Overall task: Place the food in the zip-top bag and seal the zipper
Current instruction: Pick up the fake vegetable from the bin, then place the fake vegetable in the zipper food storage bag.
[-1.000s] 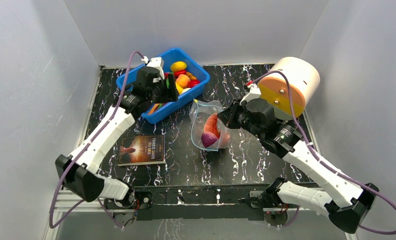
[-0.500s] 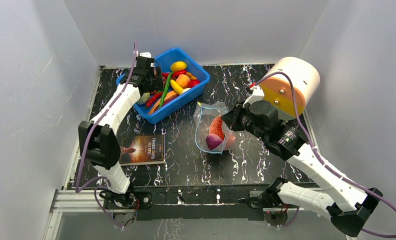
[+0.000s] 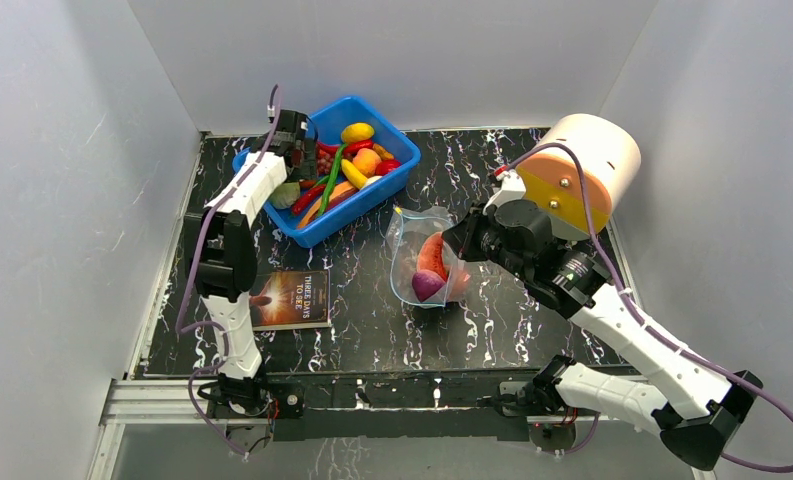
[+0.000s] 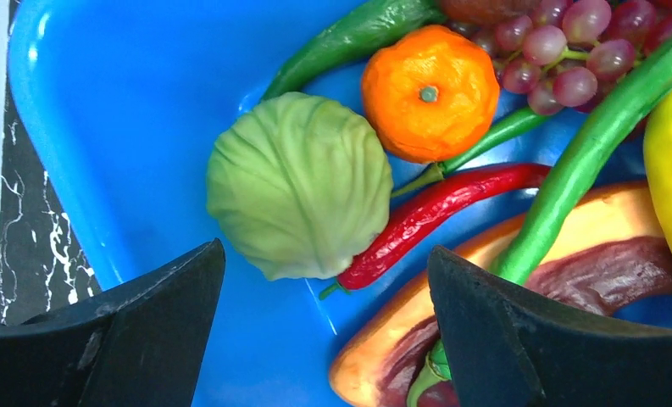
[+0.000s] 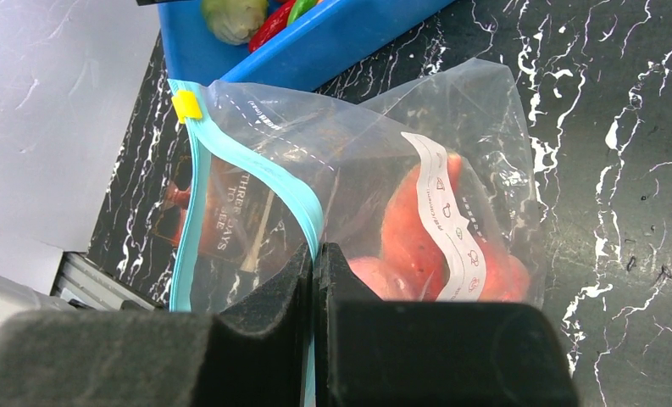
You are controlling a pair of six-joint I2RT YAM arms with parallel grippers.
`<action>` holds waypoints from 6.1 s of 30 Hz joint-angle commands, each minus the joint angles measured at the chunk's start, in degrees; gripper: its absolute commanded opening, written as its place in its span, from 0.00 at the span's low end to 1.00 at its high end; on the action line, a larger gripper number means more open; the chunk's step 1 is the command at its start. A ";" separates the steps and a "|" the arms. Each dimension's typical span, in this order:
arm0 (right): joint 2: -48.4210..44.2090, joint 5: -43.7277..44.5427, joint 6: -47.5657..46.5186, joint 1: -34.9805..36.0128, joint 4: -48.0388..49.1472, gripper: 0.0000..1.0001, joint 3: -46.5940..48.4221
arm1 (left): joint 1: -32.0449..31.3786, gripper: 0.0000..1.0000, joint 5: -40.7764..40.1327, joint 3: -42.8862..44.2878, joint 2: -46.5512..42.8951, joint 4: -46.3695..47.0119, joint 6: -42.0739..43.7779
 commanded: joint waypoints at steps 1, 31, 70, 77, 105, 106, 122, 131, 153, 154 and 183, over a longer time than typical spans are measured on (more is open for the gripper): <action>0.24 1.02 -0.97 0.13 3.68 0.00 1.21 | 1.44 0.89 -1.80 3.08 -1.02 -0.03 1.52; 0.37 2.72 -1.85 0.06 3.31 0.00 2.24 | 3.51 0.74 1.17 9.05 10.98 -5.36 2.78; 0.65 1.91 1.92 0.07 3.87 0.00 -0.68 | 3.33 0.45 18.41 -1.03 -11.70 -3.44 -0.47; 1.78 1.09 2.82 0.14 4.64 0.00 -1.28 | 2.96 0.43 24.52 -5.86 -16.77 -2.54 -2.15; 10.48 -2.05 8.05 0.06 13.22 0.00 -0.94 | 2.13 0.39 64.36 -28.70 -41.08 15.36 -22.23; 10.84 -2.20 8.33 0.11 13.58 0.00 -0.87 | 2.09 0.39 65.08 -29.42 -41.60 16.05 -23.08; 13.38 -4.13 10.58 0.08 17.03 0.00 0.18 | -1.17 0.38 72.31 -39.37 -49.02 32.16 -37.24; 13.95 -4.77 11.15 0.07 17.56 0.00 1.43 | -7.16 0.38 71.23 -42.02 -47.95 36.23 -39.56; 14.27 -5.96 12.50 0.13 18.55 0.00 1.35 | -12.08 0.38 61.62 -44.07 -45.28 23.88 -28.53; 14.29 -5.97 12.57 0.08 18.63 0.00 1.27 | -12.26 0.39 60.26 -43.64 -45.12 22.62 -27.93; 13.29 -5.65 10.00 0.14 17.56 0.00 -0.25 | -12.86 0.86 58.99 -38.67 -45.49 17.79 -24.32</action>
